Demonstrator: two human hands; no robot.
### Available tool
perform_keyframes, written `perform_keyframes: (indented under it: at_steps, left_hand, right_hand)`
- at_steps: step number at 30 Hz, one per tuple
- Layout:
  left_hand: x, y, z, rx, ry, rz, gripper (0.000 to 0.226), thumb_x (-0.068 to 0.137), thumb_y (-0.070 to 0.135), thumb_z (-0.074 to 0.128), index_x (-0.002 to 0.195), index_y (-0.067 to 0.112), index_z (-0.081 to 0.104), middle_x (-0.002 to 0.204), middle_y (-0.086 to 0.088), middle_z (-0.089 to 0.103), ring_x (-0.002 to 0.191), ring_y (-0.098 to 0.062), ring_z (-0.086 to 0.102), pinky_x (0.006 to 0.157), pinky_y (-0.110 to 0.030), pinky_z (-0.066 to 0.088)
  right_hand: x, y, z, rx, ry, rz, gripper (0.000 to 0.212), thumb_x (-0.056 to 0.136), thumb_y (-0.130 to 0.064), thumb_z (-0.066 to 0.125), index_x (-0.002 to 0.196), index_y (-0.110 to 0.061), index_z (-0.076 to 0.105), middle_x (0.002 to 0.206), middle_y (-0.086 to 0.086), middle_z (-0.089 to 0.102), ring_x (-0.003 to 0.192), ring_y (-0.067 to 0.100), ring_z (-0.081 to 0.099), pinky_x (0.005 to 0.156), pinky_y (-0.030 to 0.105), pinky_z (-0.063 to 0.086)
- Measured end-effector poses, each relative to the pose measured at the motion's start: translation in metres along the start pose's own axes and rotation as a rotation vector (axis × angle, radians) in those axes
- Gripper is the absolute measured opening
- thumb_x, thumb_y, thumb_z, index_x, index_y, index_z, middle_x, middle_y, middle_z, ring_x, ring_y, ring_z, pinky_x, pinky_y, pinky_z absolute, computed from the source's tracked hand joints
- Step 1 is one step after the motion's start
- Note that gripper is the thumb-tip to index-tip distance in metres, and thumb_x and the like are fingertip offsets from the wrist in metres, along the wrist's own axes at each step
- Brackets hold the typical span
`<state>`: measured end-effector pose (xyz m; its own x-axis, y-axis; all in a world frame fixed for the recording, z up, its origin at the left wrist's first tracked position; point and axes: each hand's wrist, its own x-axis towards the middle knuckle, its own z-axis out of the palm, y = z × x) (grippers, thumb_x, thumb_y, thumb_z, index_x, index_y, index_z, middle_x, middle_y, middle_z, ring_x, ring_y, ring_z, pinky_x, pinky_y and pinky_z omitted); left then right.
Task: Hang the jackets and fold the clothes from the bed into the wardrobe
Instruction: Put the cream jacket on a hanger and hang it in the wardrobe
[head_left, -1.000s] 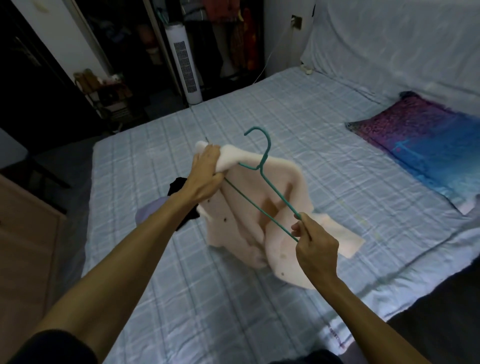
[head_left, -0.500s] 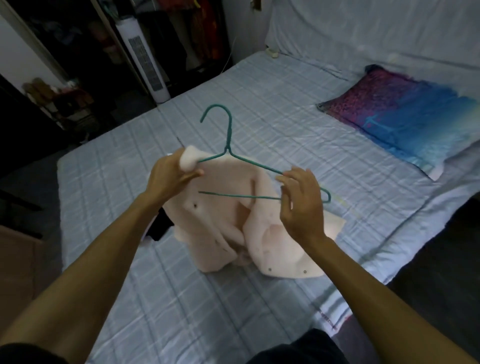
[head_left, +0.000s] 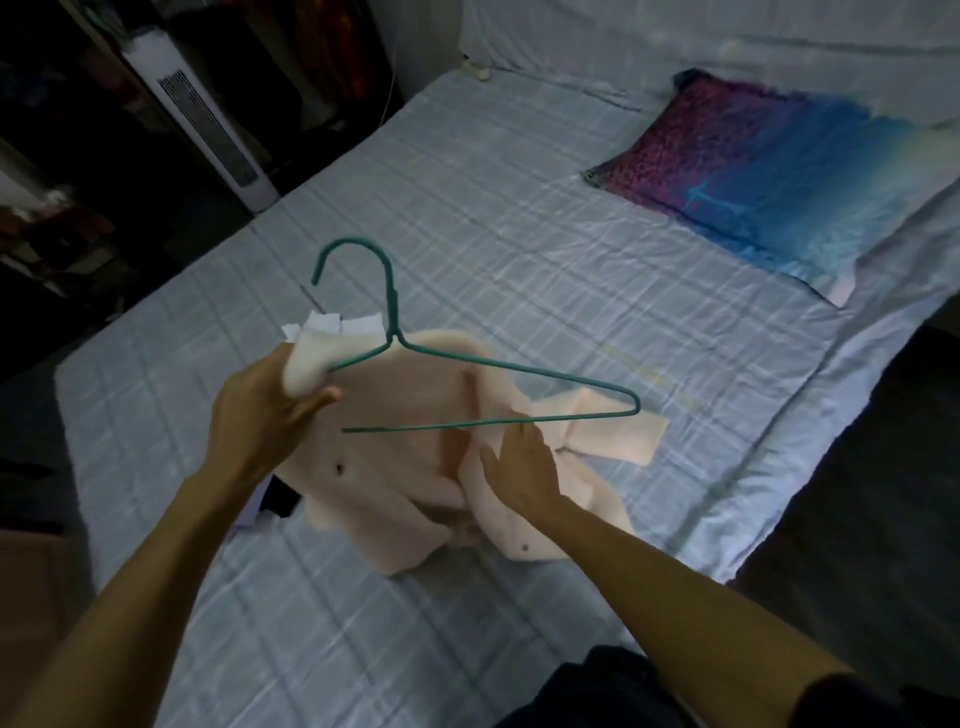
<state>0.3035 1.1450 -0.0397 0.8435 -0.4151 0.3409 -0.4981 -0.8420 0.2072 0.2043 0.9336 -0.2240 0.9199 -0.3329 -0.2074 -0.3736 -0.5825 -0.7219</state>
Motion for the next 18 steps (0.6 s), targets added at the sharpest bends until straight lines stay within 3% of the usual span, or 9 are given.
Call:
perform_keyframes:
  at_steps: [3, 6, 9, 12, 15, 16, 18]
  left_hand:
    - [0.010, 0.012, 0.005, 0.033, -0.015, 0.009, 0.075, 0.071, 0.065, 0.048, 0.112, 0.004, 0.063, 0.098, -0.022, 0.069, 0.084, -0.039, 0.065, 0.068, -0.041, 0.048]
    - [0.019, 0.021, 0.009, 0.053, -0.035, 0.022, 0.079, 0.071, 0.073, 0.047, 0.112, 0.007, 0.063, 0.098, -0.019, 0.069, 0.085, -0.037, 0.065, 0.067, -0.040, 0.047]
    - [0.023, 0.027, 0.008, 0.045, -0.036, 0.047, 0.091, 0.072, 0.085, 0.035, 0.111, 0.008, 0.063, 0.095, -0.016, 0.069, 0.083, -0.036, 0.064, 0.063, -0.036, 0.044]
    - [0.023, 0.028, 0.004, 0.056, -0.048, 0.042, 0.097, 0.072, 0.087, 0.027, 0.113, 0.006, 0.062, 0.091, -0.019, 0.069, 0.078, -0.038, 0.064, 0.061, -0.035, 0.043]
    - [0.018, 0.023, -0.001, 0.095, -0.072, 0.014, 0.098, 0.073, 0.087, 0.023, 0.117, 0.008, 0.059, 0.091, -0.019, 0.069, 0.076, -0.038, 0.064, 0.060, -0.034, 0.042]
    - [0.016, 0.020, -0.004, 0.112, -0.083, 0.002, 0.097, 0.073, 0.087, 0.021, 0.118, 0.010, 0.058, 0.091, -0.018, 0.069, 0.076, -0.037, 0.063, 0.060, -0.034, 0.042]
    - [0.012, 0.010, -0.006, 0.180, -0.130, -0.014, 0.096, 0.072, 0.088, 0.016, 0.120, 0.015, 0.055, 0.092, -0.015, 0.068, 0.077, -0.036, 0.063, 0.059, -0.035, 0.045]
  right_hand:
    - [0.033, -0.009, 0.009, 0.178, 0.052, 0.135, 0.064, 0.089, -0.042, 0.051, 0.142, -0.013, 0.029, 0.141, 0.012, 0.038, 0.127, 0.031, 0.041, 0.099, 0.046, 0.040]
    - [0.056, -0.016, 0.016, 0.253, 0.076, 0.226, 0.070, 0.087, -0.040, 0.055, 0.143, -0.010, 0.025, 0.138, 0.015, 0.039, 0.123, 0.033, 0.043, 0.096, 0.045, 0.042]
    - [0.075, -0.018, 0.021, 0.298, 0.096, 0.323, 0.074, 0.084, -0.036, 0.063, 0.141, -0.010, 0.025, 0.133, 0.017, 0.043, 0.117, 0.036, 0.048, 0.090, 0.046, 0.045]
    - [0.093, -0.009, 0.026, 0.259, 0.112, 0.428, 0.053, 0.085, -0.039, 0.060, 0.128, -0.014, 0.041, 0.123, 0.014, 0.052, 0.111, 0.036, 0.054, 0.089, 0.047, 0.046]
    - [0.095, 0.007, 0.022, 0.336, 0.145, 0.368, 0.017, 0.091, -0.033, 0.052, 0.099, -0.018, 0.054, 0.100, 0.009, 0.061, 0.101, 0.033, 0.059, 0.079, 0.038, 0.044]
    - [0.092, 0.013, 0.016, 0.375, 0.167, 0.349, 0.013, 0.093, -0.032, 0.051, 0.092, -0.019, 0.054, 0.094, 0.007, 0.060, 0.099, 0.032, 0.059, 0.075, 0.033, 0.040]
    - [0.089, 0.025, -0.002, 0.355, 0.198, 0.299, 0.013, 0.092, -0.028, 0.054, 0.097, -0.017, 0.059, 0.097, 0.010, 0.063, 0.099, 0.031, 0.058, 0.076, 0.031, 0.038]
